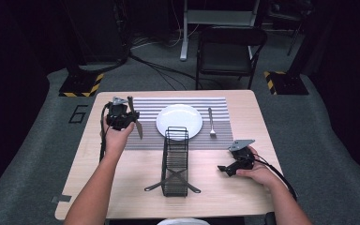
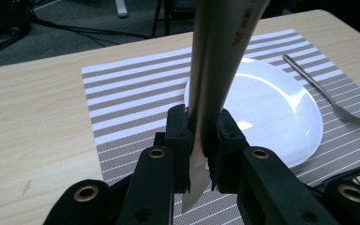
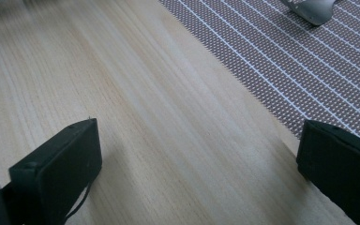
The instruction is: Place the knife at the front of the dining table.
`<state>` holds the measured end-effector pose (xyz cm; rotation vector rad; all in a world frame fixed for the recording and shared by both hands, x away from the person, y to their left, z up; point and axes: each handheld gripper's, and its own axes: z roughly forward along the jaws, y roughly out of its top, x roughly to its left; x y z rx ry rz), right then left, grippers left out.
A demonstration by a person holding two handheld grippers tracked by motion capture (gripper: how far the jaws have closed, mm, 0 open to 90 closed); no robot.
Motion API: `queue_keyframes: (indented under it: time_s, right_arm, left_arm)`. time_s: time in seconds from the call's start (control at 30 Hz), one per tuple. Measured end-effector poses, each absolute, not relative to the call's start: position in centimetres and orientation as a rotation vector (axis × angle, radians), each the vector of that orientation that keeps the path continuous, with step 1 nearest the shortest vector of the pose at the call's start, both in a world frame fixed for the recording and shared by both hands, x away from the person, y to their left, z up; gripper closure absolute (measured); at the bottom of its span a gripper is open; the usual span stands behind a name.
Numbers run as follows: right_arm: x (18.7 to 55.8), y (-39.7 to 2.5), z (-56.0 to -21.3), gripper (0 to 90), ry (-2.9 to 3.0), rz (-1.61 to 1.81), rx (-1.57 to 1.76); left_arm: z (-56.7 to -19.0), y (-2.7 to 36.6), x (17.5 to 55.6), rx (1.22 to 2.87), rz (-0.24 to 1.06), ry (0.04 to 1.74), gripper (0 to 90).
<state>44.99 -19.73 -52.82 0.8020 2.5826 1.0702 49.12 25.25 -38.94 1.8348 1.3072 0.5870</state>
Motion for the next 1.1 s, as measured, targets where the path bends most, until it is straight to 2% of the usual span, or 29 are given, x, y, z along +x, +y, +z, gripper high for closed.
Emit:
queue_keyframes:
  time_s: [0.5, 1.1]
  right_arm:
    - [45.0, -19.7, -52.8, 0.0, 2.583, 1.070, 0.802]
    - [45.0, -19.7, -52.8, 0.0, 2.583, 1.070, 0.802]
  left_arm:
    - [-40.7, 25.4, 50.5, 1.846, 0.588, 1.343, 79.8]
    - [-42.0, 24.1, 52.7, 1.783, 0.661, 1.364, 80.5]
